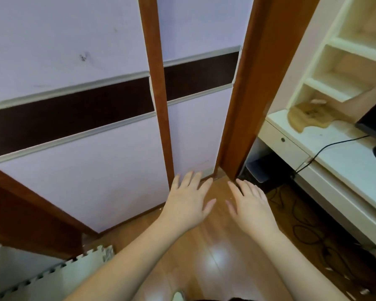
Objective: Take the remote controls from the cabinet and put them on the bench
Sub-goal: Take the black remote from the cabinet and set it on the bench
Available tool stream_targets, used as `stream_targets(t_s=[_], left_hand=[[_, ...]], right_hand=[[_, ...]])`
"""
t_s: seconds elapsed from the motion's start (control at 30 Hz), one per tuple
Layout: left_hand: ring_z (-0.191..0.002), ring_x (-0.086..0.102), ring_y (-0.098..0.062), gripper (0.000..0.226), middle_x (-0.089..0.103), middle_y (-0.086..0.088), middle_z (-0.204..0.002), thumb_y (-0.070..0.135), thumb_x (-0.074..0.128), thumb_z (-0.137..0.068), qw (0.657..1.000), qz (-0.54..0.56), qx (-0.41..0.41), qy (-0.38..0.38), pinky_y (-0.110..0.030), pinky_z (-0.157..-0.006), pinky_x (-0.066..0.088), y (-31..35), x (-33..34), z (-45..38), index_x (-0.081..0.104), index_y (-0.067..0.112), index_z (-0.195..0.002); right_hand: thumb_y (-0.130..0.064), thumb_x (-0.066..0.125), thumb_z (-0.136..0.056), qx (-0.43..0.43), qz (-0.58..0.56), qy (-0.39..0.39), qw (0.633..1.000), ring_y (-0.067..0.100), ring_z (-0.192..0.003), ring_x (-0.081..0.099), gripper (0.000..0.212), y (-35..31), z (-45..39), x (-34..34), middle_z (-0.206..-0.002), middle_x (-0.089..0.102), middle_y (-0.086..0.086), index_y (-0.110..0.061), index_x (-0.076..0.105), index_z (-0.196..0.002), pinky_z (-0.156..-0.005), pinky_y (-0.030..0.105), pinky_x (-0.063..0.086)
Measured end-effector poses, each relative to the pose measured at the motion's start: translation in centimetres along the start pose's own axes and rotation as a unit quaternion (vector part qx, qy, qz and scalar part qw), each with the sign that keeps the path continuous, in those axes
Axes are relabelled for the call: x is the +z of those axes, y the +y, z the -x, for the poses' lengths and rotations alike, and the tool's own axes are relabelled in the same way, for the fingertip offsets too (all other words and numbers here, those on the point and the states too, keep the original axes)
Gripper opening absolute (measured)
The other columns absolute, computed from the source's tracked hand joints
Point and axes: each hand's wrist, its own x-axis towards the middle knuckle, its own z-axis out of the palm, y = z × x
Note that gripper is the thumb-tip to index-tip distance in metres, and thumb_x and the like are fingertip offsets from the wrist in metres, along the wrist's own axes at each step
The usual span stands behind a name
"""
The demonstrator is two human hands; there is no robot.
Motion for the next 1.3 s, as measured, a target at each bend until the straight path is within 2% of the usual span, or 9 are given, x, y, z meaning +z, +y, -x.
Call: stream_targets(t_s=[0.17,0.4,0.57,0.7,0.87,1.1,1.3], left_hand=[[-0.147,0.019,-0.024,0.058,0.027,0.001,-0.158,0.057,0.027,-0.096,0.999,0.004,0.043,0.002,-0.053,-0.118,0.015,0.6,-0.5,-5.6,0.029,0.03,-0.147],[-0.147,0.02,-0.026,0.059,0.025,0.002,-0.159,0.057,0.028,-0.096,0.997,0.006,0.076,-0.01,-0.049,-0.119,0.018,4.8,-0.6,-16.2,0.025,0.032,-0.149],[-0.145,0.025,-0.019,0.057,0.03,0.005,-0.157,0.055,0.03,-0.097,0.992,0.015,0.123,0.017,-0.039,-0.117,0.022,10.2,-3.1,-23.9,0.025,0.033,-0.149],[-0.143,0.029,-0.018,0.057,0.031,0.005,-0.155,0.055,0.034,-0.096,0.988,0.034,0.15,0.019,-0.038,-0.113,0.03,13.4,-5.6,-29.5,0.026,0.033,-0.148],[-0.138,0.035,-0.019,0.057,0.039,0.001,-0.151,0.055,0.033,-0.096,0.978,-0.005,0.194,0.071,-0.039,-0.109,0.034,16.0,-8.3,-35.7,0.032,0.028,-0.146],[-0.137,0.034,-0.021,0.058,0.039,-0.001,-0.149,0.055,0.028,-0.095,0.957,-0.041,0.262,0.121,-0.039,-0.107,0.034,17.0,-11.3,-44.1,0.032,0.028,-0.146],[-0.14,0.03,-0.022,0.059,0.036,-0.003,-0.152,0.056,0.029,-0.095,0.939,-0.024,0.311,0.146,-0.04,-0.11,0.029,16.4,-13.8,-50.4,0.03,0.026,-0.146]], right_hand=[[-0.045,0.057,-0.088,0.046,0.019,0.017,0.999,0.025,-0.13,0.05,0.051,2.8,-3.4,-0.9,-0.137,0.056,0.006,-0.023,0.053,-0.134,-0.111,0.043,0.032],[-0.046,0.048,-0.092,0.097,0.02,0.039,0.994,0.025,-0.136,0.043,0.053,10.4,-9.1,-1.5,-0.144,0.05,0.006,-0.023,0.046,-0.14,-0.114,0.041,0.023],[-0.047,0.044,-0.093,0.114,0.021,0.069,0.991,0.026,-0.136,0.041,0.054,17.3,-12.7,-4.1,-0.145,0.048,0.006,-0.022,0.045,-0.141,-0.113,0.042,0.028],[-0.048,0.045,-0.092,0.133,0.023,0.101,0.986,0.027,-0.134,0.043,0.052,22.3,-15.7,-6.6,-0.143,0.05,0.006,-0.021,0.049,-0.137,-0.113,0.043,0.03],[-0.04,0.051,-0.09,0.148,0.043,0.111,0.982,0.029,-0.131,0.047,0.047,27.2,-19.0,-8.4,-0.138,0.054,0.01,-0.018,0.055,-0.132,-0.111,0.045,0.035],[-0.039,0.062,-0.083,0.188,0.087,0.162,0.965,0.029,-0.12,0.057,0.044,31.6,-24.2,-11.8,-0.128,0.062,0.009,-0.017,0.063,-0.121,-0.099,0.044,0.045],[-0.04,0.057,-0.087,0.216,0.116,0.177,0.953,0.028,-0.122,0.054,0.044,32.6,-29.6,-15.7,-0.13,0.058,0.007,-0.018,0.058,-0.125,-0.103,0.044,0.041]])
